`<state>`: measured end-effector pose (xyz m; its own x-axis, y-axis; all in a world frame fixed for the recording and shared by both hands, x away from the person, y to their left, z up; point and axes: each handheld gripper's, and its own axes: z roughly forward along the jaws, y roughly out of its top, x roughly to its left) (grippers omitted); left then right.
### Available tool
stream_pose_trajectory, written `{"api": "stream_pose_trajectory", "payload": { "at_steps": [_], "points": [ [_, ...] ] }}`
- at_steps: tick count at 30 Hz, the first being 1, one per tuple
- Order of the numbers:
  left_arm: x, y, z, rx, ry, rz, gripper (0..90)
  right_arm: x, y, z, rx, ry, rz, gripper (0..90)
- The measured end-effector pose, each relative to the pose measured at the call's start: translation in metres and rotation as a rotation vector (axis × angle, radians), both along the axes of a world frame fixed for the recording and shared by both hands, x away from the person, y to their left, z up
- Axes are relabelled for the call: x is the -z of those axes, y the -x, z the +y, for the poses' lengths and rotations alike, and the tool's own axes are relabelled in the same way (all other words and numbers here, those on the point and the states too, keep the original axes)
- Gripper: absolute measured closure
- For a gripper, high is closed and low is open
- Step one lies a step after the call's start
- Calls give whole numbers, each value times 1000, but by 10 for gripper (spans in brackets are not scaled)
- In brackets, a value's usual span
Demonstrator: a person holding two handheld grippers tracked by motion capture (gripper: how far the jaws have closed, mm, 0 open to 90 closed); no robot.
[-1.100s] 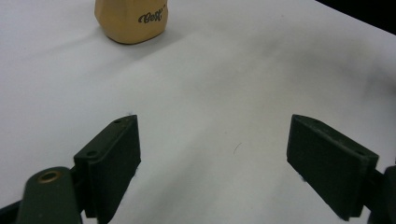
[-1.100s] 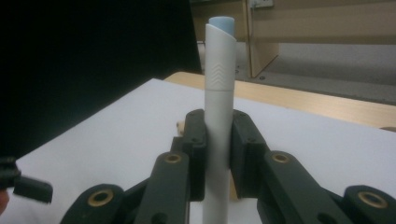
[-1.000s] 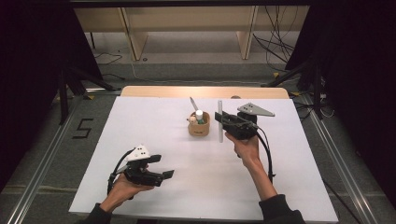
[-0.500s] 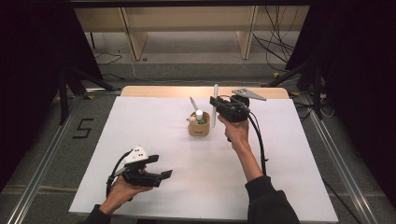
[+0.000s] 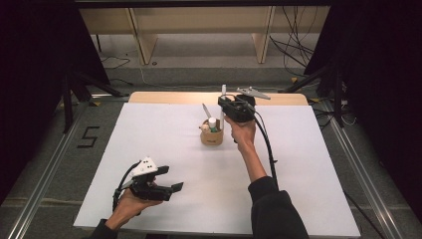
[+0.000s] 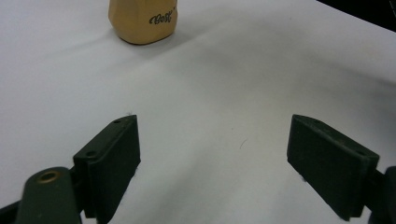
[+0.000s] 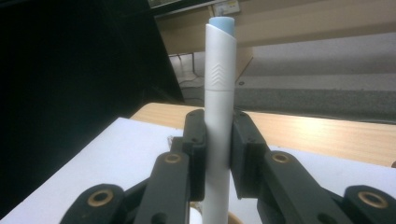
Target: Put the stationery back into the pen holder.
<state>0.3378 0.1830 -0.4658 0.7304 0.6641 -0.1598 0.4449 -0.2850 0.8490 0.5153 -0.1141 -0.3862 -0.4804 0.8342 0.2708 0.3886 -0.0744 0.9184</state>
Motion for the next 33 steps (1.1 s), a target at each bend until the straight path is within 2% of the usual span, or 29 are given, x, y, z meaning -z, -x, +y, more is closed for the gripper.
{"api": "stream_pose_trajectory", "payload": {
  "at_steps": [5,11,22,33],
  "points": [
    [0,0,0,1,3,2,167,4,-7,5,17,14,7,787],
    [0,0,1,0,2,3,167,11,-13,7,36,4,26,786],
    [2,-1,1,0,0,4,167,23,-16,13,49,34,46,785],
    [2,-1,1,1,0,8,167,35,-14,15,52,39,56,784]
  ]
}}
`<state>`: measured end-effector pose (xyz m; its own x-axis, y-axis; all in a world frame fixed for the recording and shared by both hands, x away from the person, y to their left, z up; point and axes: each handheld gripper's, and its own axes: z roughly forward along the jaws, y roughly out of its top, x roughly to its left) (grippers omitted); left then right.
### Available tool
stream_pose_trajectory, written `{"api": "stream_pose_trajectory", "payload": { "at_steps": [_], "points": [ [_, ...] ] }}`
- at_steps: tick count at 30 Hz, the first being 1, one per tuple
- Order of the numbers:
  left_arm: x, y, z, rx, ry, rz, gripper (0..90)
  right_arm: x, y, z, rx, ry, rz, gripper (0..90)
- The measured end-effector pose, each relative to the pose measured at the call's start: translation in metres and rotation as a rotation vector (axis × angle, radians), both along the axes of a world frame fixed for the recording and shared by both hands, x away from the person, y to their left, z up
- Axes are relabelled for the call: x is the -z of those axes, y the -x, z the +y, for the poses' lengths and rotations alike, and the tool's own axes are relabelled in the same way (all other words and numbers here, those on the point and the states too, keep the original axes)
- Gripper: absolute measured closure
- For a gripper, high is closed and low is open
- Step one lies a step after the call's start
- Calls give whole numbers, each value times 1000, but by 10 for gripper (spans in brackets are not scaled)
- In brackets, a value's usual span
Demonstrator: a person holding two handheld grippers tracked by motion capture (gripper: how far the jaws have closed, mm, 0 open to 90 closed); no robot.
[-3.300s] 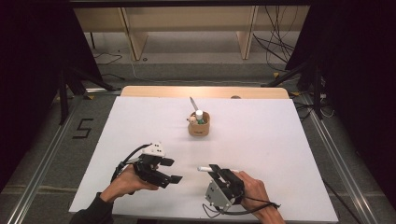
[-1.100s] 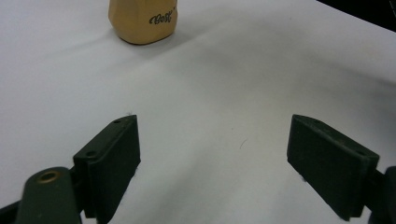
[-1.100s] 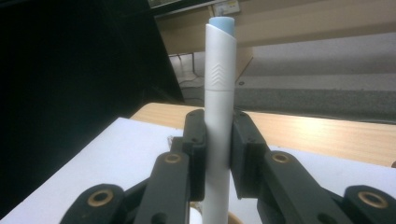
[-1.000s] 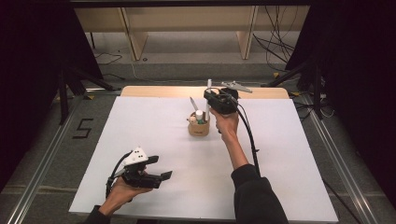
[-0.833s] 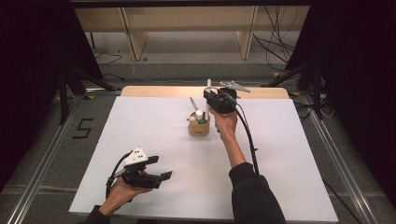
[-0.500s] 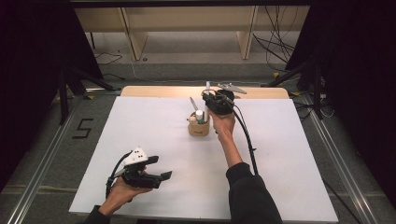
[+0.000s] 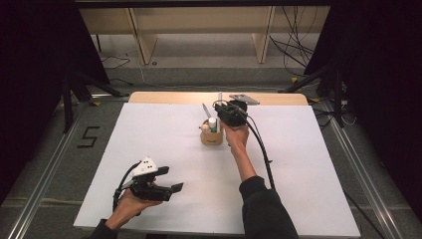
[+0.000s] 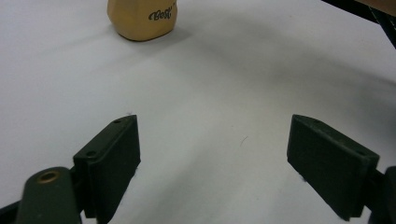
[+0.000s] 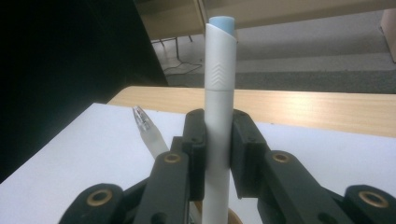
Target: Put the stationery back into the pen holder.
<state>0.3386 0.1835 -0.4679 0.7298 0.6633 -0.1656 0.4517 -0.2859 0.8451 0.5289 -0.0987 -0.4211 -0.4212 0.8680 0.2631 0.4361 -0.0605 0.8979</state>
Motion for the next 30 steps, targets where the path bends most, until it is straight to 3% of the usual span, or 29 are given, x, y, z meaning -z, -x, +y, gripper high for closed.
{"api": "stream_pose_trajectory", "payload": {
  "at_steps": [21,24,30],
  "points": [
    [1,0,-1,6,-11,5,167,13,7,1,-7,7,20,779],
    [1,0,0,7,-10,6,167,13,8,-1,-23,-9,20,697],
    [1,0,0,5,-10,5,167,3,12,-8,-37,-41,-4,615]
  ]
}}
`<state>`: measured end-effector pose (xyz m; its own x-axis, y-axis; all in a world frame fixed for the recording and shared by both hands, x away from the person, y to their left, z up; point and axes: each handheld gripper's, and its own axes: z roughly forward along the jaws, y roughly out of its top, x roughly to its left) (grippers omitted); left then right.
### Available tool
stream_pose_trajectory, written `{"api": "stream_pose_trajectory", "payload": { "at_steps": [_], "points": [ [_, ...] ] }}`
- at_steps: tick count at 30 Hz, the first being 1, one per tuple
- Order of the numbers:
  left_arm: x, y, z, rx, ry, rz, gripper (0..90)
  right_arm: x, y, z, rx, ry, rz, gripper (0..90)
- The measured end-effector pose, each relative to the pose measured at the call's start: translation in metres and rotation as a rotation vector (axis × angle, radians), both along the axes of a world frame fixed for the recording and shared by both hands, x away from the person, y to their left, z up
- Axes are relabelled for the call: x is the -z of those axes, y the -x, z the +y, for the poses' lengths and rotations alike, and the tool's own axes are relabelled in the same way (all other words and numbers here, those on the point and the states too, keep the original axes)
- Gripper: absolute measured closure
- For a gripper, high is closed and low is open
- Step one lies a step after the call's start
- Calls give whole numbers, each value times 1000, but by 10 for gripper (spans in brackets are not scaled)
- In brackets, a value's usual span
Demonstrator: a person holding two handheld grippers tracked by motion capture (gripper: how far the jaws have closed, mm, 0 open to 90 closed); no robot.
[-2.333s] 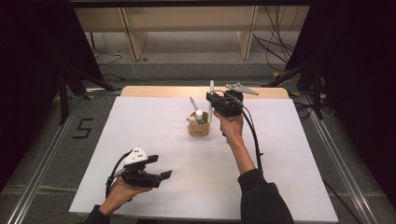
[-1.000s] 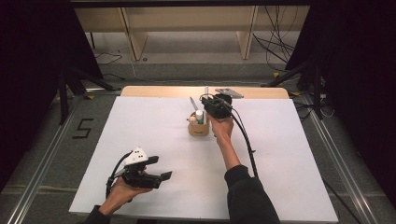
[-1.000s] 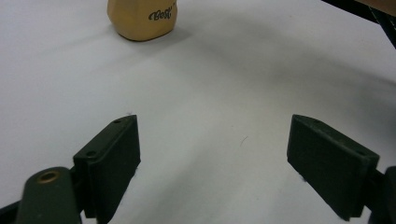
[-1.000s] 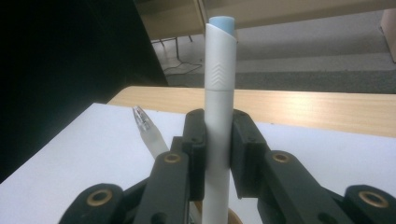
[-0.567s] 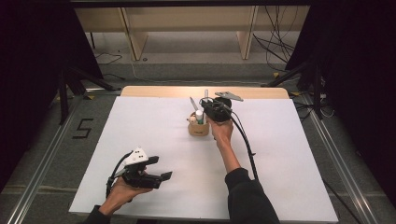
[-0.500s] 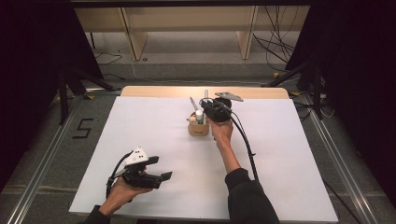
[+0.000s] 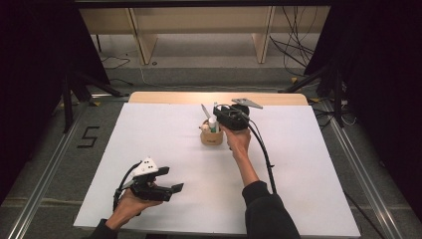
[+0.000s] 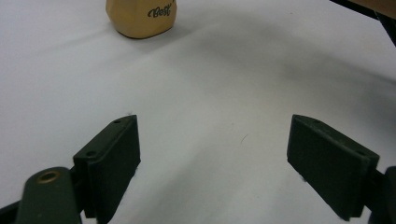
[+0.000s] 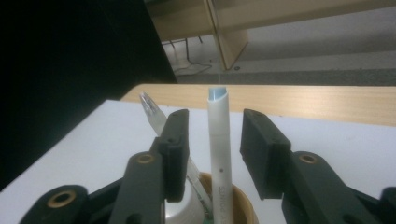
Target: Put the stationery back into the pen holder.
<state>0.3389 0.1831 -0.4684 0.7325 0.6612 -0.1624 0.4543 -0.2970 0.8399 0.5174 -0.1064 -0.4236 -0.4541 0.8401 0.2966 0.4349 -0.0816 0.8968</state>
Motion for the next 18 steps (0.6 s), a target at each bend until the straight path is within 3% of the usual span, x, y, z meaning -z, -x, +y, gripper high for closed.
{"api": "stream_pose_trajectory", "payload": {
  "at_steps": [7,18],
  "points": [
    [-1,0,1,-8,16,2,167,-14,8,-14,-5,3,-5,544],
    [-1,0,3,-16,46,-8,167,-19,32,-34,-53,43,4,443]
  ]
}}
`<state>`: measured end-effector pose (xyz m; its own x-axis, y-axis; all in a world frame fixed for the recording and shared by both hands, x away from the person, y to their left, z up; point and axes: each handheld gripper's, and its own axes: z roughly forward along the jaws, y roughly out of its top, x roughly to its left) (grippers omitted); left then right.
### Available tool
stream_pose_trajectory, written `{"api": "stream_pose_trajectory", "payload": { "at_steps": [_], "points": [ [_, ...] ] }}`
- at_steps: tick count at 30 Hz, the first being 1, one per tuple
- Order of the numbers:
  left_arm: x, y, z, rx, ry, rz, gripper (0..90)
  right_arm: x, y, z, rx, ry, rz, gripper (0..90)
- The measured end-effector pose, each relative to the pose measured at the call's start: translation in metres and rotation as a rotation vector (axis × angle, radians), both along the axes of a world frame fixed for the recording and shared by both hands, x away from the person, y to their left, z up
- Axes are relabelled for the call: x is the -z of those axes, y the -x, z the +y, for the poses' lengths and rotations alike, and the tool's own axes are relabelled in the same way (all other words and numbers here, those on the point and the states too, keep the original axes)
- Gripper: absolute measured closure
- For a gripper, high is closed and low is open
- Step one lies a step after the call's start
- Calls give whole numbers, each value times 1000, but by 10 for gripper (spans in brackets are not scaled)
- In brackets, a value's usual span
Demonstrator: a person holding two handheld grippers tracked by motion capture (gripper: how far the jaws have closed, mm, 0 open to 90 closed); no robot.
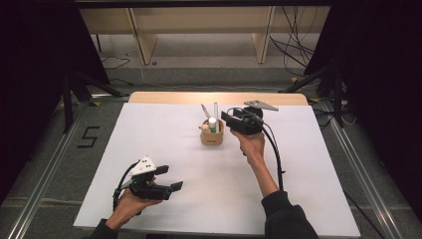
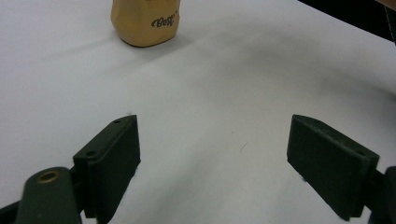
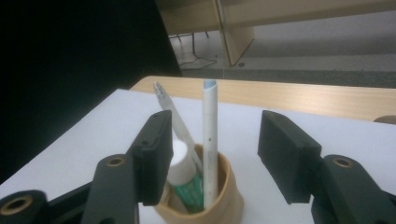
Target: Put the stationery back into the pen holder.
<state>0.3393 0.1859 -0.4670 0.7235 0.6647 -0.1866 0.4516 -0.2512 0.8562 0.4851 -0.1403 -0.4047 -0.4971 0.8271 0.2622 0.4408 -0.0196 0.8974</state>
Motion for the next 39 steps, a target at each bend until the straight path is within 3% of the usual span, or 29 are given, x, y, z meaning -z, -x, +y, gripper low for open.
{"api": "stream_pose_trajectory", "payload": {
  "at_steps": [8,20,32,39],
  "points": [
    [-1,0,2,-6,16,-7,167,-2,24,-6,-62,36,-6,397],
    [-1,-1,3,-11,33,-9,167,-2,66,-14,-152,36,-18,335],
    [-1,0,3,-8,52,-4,167,14,112,-34,-183,85,-34,293],
    [-2,0,3,-3,54,-4,166,21,133,-50,-186,63,-53,284]
  ]
}}
